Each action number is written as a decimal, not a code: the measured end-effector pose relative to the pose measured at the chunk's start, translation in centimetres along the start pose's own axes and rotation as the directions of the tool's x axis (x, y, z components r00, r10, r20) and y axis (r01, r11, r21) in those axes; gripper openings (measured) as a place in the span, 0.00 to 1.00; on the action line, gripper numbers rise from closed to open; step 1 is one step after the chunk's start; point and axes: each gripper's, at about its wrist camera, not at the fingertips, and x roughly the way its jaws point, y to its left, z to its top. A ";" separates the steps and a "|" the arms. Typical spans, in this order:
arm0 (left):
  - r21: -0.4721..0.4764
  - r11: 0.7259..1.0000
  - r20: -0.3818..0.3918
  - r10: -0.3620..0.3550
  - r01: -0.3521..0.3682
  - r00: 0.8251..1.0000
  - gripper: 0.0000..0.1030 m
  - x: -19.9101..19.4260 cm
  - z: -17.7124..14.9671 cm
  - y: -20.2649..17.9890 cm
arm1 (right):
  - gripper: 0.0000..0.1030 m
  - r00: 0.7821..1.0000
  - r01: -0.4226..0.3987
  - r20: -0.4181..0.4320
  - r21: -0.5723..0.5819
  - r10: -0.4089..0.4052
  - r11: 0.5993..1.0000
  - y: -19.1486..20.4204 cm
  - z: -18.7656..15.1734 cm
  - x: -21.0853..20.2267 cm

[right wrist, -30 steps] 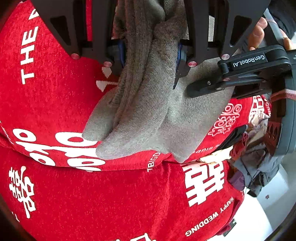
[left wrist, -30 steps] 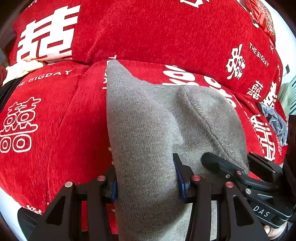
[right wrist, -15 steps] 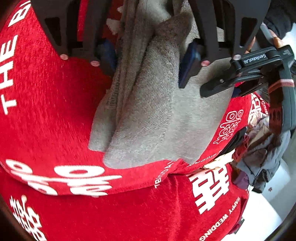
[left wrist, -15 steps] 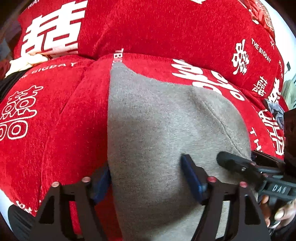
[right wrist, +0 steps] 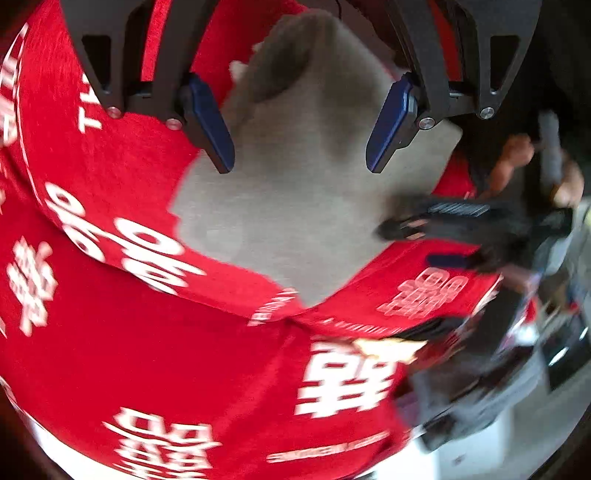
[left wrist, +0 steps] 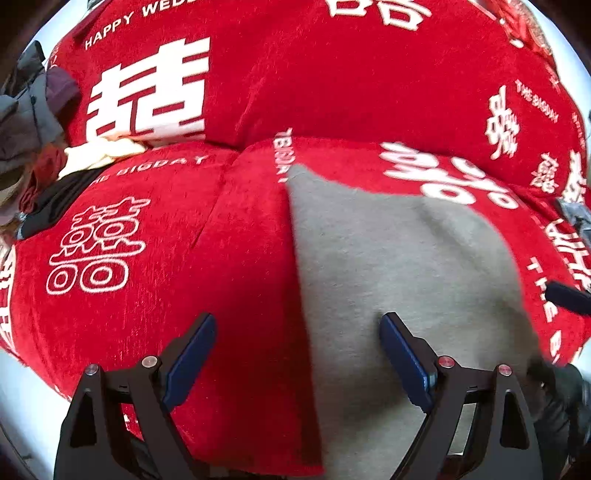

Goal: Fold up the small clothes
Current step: 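Lower the grey bundle onto the cushion and open both grippers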

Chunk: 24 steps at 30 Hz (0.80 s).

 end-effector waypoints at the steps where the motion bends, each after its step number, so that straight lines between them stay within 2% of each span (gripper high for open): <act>1: 0.001 1.000 -0.006 0.005 -0.005 1.000 0.88 0.3 -0.1 0.0 | 0.75 1.000 -0.011 -0.018 -0.018 0.010 1.000 0.6 -0.2 0.6; 4: -0.010 1.000 -0.009 0.009 -0.009 1.000 0.88 1.0 -0.5 0.2 | 0.74 0.997 -0.015 -0.074 -0.015 0.014 1.000 0.6 -1.2 2.6; 6: -0.017 1.000 -0.015 0.025 -0.026 1.000 0.99 1.4 -0.5 0.4 | 0.74 0.996 -0.032 -0.087 0.019 0.033 0.999 -0.2 -2.0 3.3; 7: -0.022 0.999 -0.016 0.030 -0.030 0.999 1.00 1.6 -0.6 0.7 | 0.74 0.996 -0.038 -0.082 0.029 0.040 0.999 -0.2 -2.0 3.5; 12: -0.080 0.996 -0.077 -0.045 0.039 0.996 1.00 2.2 0.2 1.8 | 0.75 0.992 -0.079 -0.096 0.043 0.083 0.996 -0.9 -1.4 2.5; 14: -0.090 0.994 -0.065 -0.068 0.062 0.996 1.00 1.7 1.1 1.9 | 0.75 0.992 -0.111 -0.046 0.105 0.117 0.988 -2.8 -0.2 1.2; 17: -0.086 0.994 -0.063 -0.077 0.071 0.995 1.00 2.0 3.1 1.1 | 0.76 0.996 -0.077 -0.030 0.194 0.084 0.978 -5.5 2.0 1.2; 19: -0.074 0.994 -0.067 -0.079 0.074 0.995 1.00 2.5 4.1 0.2 | 0.76 0.996 -0.049 -0.056 0.278 0.067 0.959 -9.5 3.4 3.7; 23: -0.045 0.998 -0.108 -0.044 0.039 0.993 1.00 4.5 5.3 -1.8 | 0.76 0.985 -0.088 -0.095 0.433 0.142 0.897 -14.8 4.5 8.7; 24: -0.040 0.999 -0.132 -0.030 0.025 0.991 1.00 5.3 5.3 -2.1 | 0.72 0.982 -0.098 -0.098 0.452 0.159 0.886 -15.2 4.6 9.6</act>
